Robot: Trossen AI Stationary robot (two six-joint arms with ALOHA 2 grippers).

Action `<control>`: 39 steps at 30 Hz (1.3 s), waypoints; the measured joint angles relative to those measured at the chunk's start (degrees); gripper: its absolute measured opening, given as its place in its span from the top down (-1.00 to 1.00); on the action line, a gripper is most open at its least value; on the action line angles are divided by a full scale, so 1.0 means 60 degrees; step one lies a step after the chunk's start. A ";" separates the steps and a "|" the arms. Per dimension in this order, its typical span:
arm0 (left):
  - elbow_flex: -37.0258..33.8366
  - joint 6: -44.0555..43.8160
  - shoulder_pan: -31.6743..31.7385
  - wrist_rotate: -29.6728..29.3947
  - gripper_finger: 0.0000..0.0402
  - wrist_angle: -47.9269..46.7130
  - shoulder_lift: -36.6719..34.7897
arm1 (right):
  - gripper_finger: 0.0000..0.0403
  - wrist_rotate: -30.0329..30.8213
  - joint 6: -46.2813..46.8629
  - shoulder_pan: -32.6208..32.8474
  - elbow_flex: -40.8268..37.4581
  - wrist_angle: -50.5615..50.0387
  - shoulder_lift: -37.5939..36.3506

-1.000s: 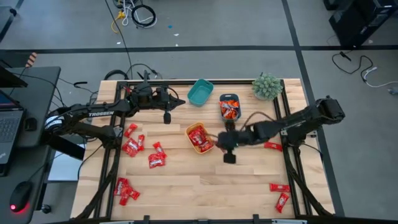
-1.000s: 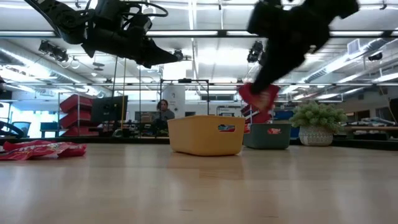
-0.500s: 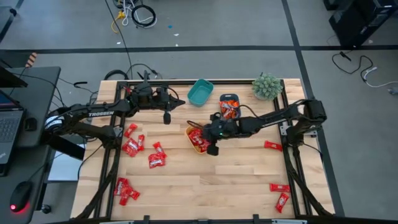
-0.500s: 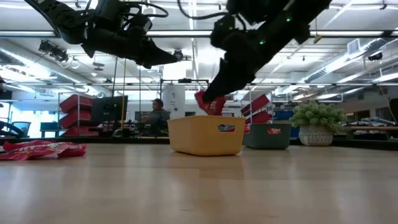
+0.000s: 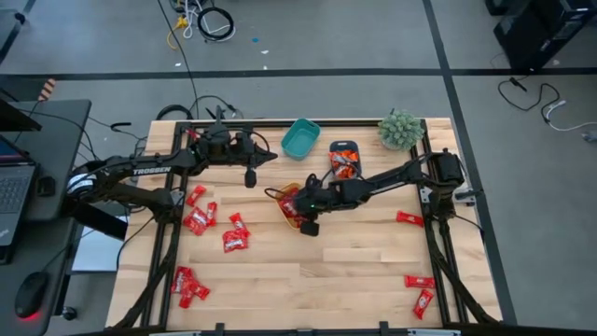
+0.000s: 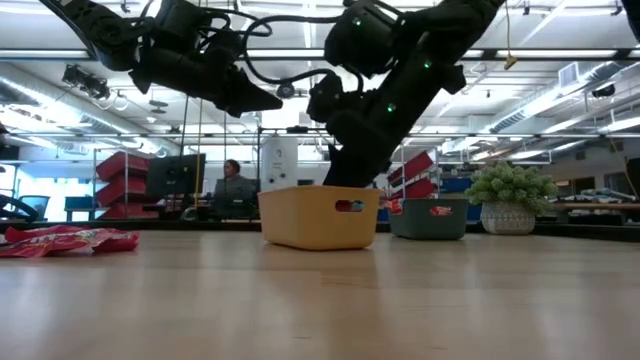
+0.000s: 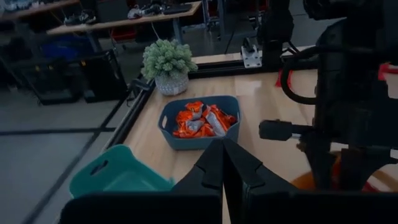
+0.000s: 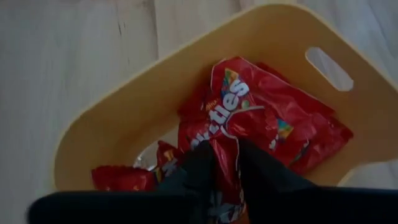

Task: Sort candy
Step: Put the red candy into the yellow bin, then adjust the red candy in the yellow bin

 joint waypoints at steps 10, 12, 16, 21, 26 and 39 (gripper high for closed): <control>0.0004 -0.0543 0.0000 -0.0012 0.95 0.0001 0.0000 | -0.16 -0.0112 -0.0267 0.0000 0.0796 -0.1099 -0.0283; 0.0004 -0.0548 0.0000 -0.0009 0.95 0.0013 0.0000 | -0.28 -0.0316 -0.0282 0.0000 0.0845 -0.1128 -0.0344; 0.0004 -0.0627 -0.0004 -0.0009 0.95 0.0008 0.0000 | -0.37 -0.0419 -0.0201 0.0002 0.0850 -0.1422 -0.0616; 0.0004 -0.0713 -0.0021 -0.0004 0.95 -0.0025 0.0000 | 0.03 -0.0180 -0.0310 0.0022 0.0850 -0.2659 -0.1180; 0.0004 -0.0234 -0.0207 0.0003 0.97 -0.0165 0.0000 | 0.83 -0.0192 -0.0665 -0.0062 0.0550 -0.3129 -0.1347; 0.0011 -0.0179 -0.0610 -0.0097 0.99 -0.0569 0.0000 | 0.99 -0.1777 -0.0832 -0.0576 -0.0079 -0.0481 -0.0635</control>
